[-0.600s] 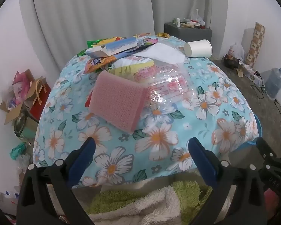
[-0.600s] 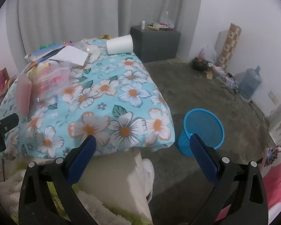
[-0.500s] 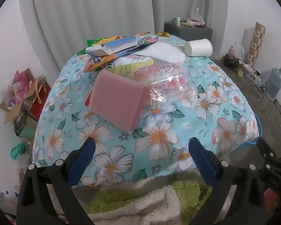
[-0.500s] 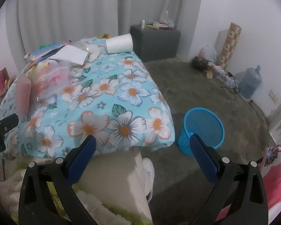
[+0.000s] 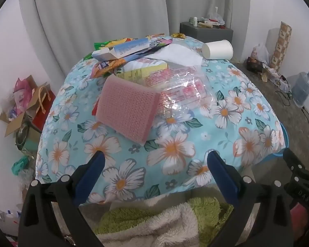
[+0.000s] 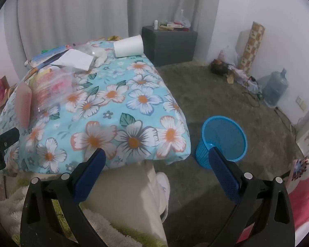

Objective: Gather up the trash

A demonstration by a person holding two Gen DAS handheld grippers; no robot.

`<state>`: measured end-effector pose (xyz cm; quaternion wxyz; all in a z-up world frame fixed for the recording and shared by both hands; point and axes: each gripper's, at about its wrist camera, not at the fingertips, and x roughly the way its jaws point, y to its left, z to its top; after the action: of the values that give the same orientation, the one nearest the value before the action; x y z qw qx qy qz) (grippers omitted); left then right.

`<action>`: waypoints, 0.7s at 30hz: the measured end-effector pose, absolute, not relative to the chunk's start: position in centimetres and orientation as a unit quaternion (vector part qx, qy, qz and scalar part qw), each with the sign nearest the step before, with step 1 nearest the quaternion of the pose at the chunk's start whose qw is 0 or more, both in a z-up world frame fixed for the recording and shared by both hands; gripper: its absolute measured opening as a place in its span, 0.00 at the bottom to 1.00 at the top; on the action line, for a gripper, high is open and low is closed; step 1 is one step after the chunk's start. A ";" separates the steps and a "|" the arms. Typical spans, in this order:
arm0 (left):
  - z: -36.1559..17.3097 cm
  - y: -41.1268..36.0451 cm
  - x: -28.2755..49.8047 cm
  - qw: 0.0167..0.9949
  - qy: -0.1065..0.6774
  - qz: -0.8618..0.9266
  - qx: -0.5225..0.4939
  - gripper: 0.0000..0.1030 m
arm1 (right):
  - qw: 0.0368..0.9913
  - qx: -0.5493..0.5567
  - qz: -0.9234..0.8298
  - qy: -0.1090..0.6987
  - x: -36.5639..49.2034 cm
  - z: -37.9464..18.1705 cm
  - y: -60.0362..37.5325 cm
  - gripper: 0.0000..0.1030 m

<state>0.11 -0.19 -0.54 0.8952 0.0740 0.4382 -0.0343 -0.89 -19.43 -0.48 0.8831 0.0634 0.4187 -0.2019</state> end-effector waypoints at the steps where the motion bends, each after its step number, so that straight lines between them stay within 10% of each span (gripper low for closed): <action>1: -0.6 -0.2 0.1 0.895 0.439 -0.034 0.074 0.94 | 0.883 0.063 -0.202 0.419 -0.9 -0.5 -19.4 0.92; 21: -0.8 -0.3 0.1 0.892 0.444 -0.035 0.074 0.95 | 0.883 0.064 -0.198 0.421 -0.7 -0.5 -19.3 0.92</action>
<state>0.15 -0.28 -0.77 0.8921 0.0740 0.4444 -0.0347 -0.74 -19.30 -0.54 0.8831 0.0639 0.4206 -0.1979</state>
